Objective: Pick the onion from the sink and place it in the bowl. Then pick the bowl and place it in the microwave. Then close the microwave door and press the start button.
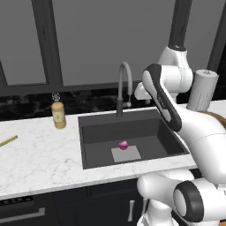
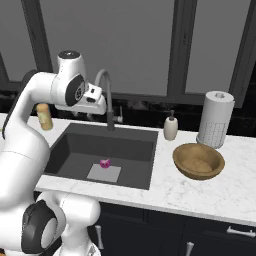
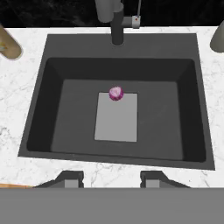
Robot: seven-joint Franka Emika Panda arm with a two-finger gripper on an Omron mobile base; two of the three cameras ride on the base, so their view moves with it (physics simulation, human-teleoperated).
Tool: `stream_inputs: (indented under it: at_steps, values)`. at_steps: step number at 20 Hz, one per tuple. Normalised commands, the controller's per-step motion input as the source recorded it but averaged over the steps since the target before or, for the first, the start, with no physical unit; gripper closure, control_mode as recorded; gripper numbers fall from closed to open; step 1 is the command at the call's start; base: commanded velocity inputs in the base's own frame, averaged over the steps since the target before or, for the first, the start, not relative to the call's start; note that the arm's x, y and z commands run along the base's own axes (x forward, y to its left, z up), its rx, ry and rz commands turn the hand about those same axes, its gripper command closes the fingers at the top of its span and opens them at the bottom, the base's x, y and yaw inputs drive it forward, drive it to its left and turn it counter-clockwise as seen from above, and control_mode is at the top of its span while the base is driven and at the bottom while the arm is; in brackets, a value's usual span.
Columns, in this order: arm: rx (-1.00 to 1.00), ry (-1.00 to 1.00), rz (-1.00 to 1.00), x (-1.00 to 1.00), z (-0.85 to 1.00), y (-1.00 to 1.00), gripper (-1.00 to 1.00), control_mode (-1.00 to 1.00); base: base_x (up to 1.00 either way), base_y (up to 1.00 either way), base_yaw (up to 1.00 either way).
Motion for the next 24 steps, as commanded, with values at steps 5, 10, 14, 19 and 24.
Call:
stream_inputs:
  at_steps: [5,10,14,19,24]
  values:
    - [0.0,-0.02,0.0,-0.4,-0.01,0.0,-1.0,-1.0,0.0,0.0,0.0]
    - [0.0,0.0,0.0,-0.64,-0.25,0.01,-1.0,-1.0,0.0,0.0,0.0]
    - [0.03,0.0,0.0,-0.28,-0.57,0.0,-1.0,-1.0,0.0,0.0,0.0]
    - [0.11,0.0,0.0,0.04,-0.66,0.0,-1.0,-1.0,0.0,0.0,0.0]
    - [0.16,0.0,0.0,0.35,-0.63,-0.01,-1.0,-1.0,0.0,0.0,0.0]
